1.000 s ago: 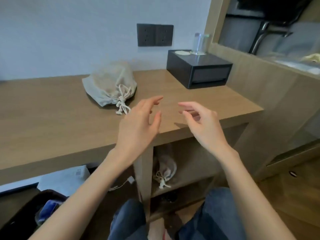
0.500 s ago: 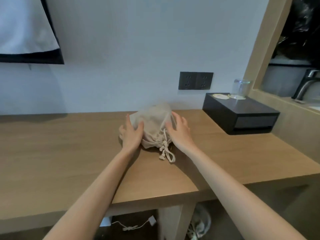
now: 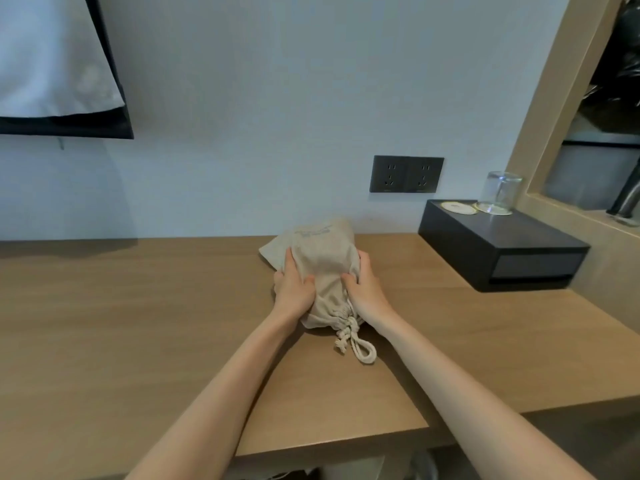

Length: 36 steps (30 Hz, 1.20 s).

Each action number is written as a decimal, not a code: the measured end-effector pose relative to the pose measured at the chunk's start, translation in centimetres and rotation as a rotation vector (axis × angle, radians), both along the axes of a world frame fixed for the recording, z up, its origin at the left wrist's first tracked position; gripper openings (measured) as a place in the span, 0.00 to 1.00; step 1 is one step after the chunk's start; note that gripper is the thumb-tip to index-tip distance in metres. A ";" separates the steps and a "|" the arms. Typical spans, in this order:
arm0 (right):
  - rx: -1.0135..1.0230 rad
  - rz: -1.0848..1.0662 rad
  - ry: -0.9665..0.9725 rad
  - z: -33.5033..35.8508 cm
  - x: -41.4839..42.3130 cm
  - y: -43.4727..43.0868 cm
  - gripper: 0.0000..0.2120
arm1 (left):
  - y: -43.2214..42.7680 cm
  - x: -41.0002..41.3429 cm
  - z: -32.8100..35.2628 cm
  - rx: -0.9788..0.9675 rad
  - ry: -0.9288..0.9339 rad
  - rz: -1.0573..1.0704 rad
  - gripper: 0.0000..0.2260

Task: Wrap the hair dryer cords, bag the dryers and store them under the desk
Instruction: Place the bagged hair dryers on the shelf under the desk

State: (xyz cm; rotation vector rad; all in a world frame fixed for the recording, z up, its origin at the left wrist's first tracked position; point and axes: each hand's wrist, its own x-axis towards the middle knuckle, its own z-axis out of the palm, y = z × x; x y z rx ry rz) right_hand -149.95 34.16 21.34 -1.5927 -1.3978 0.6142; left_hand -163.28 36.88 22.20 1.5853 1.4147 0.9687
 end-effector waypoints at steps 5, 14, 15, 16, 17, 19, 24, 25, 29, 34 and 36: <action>-0.021 0.051 -0.057 0.4 2.1 -3.5 0.16 | -2.9 -0.7 0.3 -0.025 0.026 -0.102 0.30; -0.154 0.008 -0.122 4.2 4.1 -7.2 0.24 | -7.2 -0.4 1.1 0.046 -0.045 0.102 0.27; -0.141 0.005 -0.106 4.3 4.0 -6.4 0.26 | -6.9 -0.2 1.2 0.032 -0.064 0.123 0.27; -0.142 0.019 -0.084 4.3 3.7 -5.7 0.29 | -6.7 0.0 1.3 0.013 -0.084 0.129 0.28; -0.155 0.038 -0.064 4.0 3.5 -5.1 0.31 | -6.6 0.2 1.3 -0.012 -0.099 0.125 0.28; -0.160 0.049 -0.045 3.1 2.9 -4.4 0.32 | -6.6 0.6 1.3 -0.041 -0.126 0.097 0.29; -0.053 0.063 0.108 2.5 2.2 -5.8 0.33 | -7.8 1.6 1.3 0.027 -0.214 -0.010 0.22; -0.047 0.064 0.121 2.4 2.4 -6.3 0.32 | -8.4 1.8 1.4 0.051 -0.215 -0.024 0.19; 0.029 0.035 0.161 1.9 3.3 -8.9 0.26 | -10.7 2.7 1.2 0.073 -0.236 -0.030 0.21; 0.109 -0.069 0.248 1.2 5.2 -14.1 0.23 | -14.7 4.8 2.2 0.148 -0.298 -0.114 0.13; 0.166 -0.107 0.270 1.1 6.2 -16.6 0.22 | -16.4 5.8 2.6 0.184 -0.323 -0.154 0.16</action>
